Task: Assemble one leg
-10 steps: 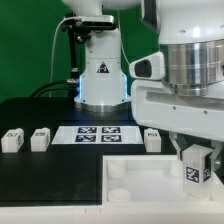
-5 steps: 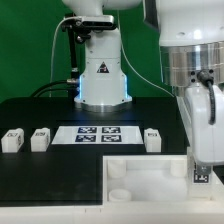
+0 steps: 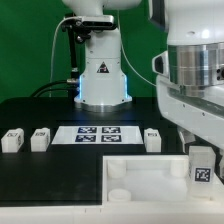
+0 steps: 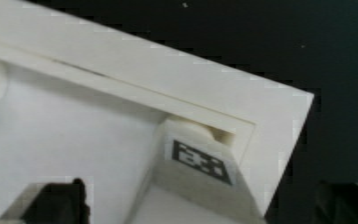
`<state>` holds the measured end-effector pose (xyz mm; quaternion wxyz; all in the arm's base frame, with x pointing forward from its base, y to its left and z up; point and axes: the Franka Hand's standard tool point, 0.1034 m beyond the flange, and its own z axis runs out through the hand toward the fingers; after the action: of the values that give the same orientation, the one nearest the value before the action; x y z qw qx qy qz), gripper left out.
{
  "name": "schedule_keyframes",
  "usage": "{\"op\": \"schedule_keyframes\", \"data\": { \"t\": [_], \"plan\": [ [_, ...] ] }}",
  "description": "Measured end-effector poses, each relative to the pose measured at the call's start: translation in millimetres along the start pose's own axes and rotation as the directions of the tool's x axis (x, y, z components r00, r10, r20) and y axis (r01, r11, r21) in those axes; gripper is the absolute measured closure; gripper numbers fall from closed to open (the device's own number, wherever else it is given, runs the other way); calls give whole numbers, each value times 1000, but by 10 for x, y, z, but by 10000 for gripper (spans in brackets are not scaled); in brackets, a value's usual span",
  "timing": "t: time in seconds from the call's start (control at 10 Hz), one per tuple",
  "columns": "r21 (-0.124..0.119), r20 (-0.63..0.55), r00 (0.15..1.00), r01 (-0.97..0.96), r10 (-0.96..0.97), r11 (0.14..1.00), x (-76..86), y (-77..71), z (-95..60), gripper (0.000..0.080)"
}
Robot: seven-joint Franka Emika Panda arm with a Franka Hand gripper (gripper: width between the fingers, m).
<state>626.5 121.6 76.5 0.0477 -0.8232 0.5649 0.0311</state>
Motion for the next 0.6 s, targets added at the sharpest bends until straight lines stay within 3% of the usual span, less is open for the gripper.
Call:
{"op": "schedule_keyframes", "data": {
  "t": [0.2, 0.4, 0.5, 0.6],
  "plan": [
    [0, -1, 988, 157, -157, 988, 3, 1, 0, 152],
    [-3, -3, 919, 395, -395, 919, 18, 4, -1, 151],
    [-3, -17, 800, 600, -600, 800, 62, 4, 1, 151],
    [-18, -22, 683, 730, -730, 684, 74, 7, -1, 151]
  ]
}}
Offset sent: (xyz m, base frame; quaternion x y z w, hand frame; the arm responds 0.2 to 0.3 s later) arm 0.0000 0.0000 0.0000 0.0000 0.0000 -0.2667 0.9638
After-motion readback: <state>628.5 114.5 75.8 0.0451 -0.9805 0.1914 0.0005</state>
